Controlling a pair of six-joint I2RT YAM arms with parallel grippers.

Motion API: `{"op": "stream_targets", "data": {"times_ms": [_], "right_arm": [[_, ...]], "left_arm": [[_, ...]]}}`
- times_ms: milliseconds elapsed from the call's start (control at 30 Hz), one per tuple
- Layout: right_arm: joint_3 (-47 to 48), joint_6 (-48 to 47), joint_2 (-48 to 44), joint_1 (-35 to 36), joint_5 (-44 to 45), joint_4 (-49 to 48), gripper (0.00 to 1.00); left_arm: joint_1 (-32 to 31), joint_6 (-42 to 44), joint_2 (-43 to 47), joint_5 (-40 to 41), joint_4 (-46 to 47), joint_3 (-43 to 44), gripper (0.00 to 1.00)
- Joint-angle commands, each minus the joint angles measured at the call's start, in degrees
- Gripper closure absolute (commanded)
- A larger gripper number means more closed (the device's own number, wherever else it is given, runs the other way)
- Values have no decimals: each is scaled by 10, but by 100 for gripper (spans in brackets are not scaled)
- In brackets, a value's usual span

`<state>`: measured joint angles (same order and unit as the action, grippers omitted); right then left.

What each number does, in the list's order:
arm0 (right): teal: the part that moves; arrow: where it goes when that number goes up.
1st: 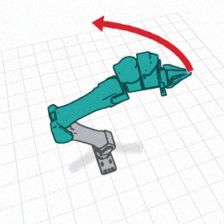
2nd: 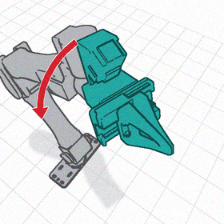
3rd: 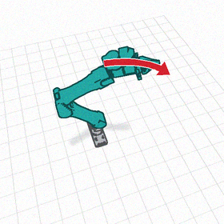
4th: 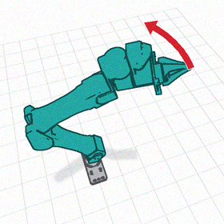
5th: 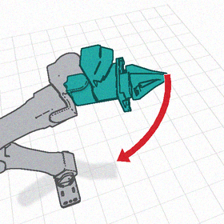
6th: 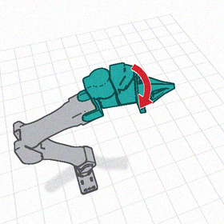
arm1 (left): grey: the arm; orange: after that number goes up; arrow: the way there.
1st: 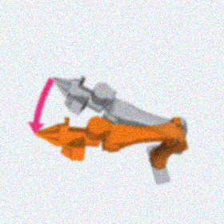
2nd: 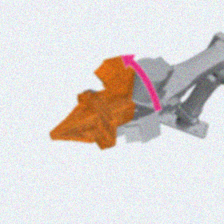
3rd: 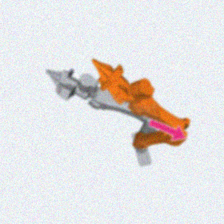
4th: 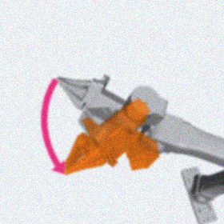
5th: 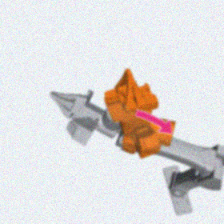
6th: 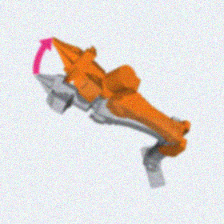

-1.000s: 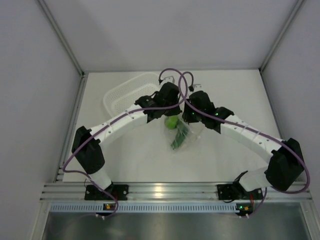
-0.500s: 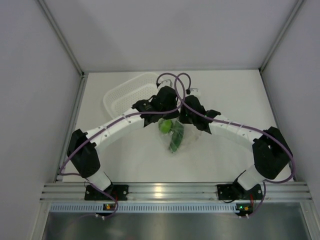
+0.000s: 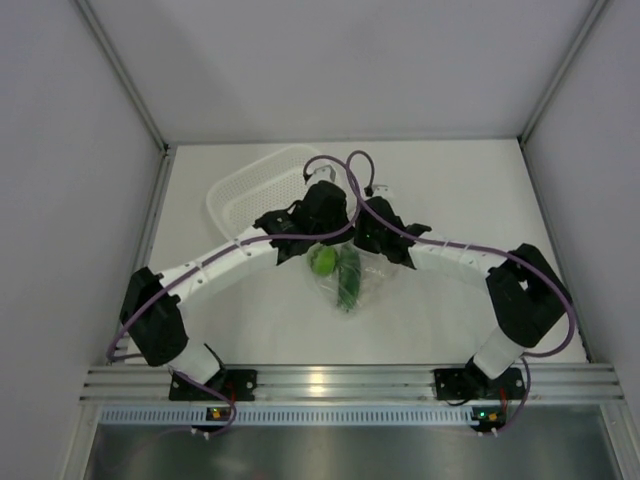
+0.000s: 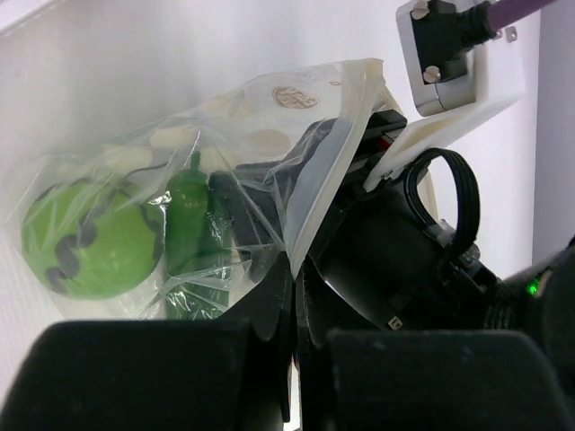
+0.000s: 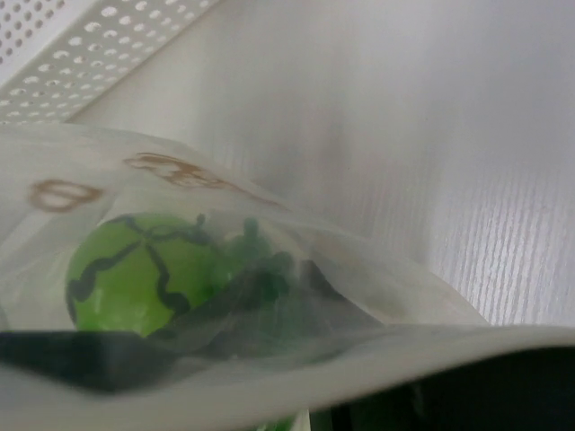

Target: Open the zip-top bag and remove the fake food

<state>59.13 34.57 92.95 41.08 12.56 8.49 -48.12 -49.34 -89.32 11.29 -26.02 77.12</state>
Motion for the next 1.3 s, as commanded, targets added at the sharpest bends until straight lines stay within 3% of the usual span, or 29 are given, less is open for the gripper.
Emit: {"op": "stream_targets", "data": {"times_ms": [0, 367, 667, 933, 1033, 1267], "right_arm": [[-18, -3, 15, -5, -20, -25, 75], [-17, -33, 70, -7, -75, -18, 69], [-61, -16, 22, -7, -145, -80, 70], [-43, -51, 29, -21, -107, -38, 80], [-43, -89, 19, -38, -76, -3, 91], [-46, -130, -50, -99, 15, 83, 94]], "left_arm": [[-3, -19, 43, 0, 79, -32, 100], [-2, -24, 33, 11, 98, -75, 100], [-2, -15, 24, 8, 125, -108, 100], [-3, -81, 58, -45, 206, -123, 100], [-3, -105, 75, -48, 236, -128, 100], [-4, -133, 103, -44, 254, -116, 100]]}}
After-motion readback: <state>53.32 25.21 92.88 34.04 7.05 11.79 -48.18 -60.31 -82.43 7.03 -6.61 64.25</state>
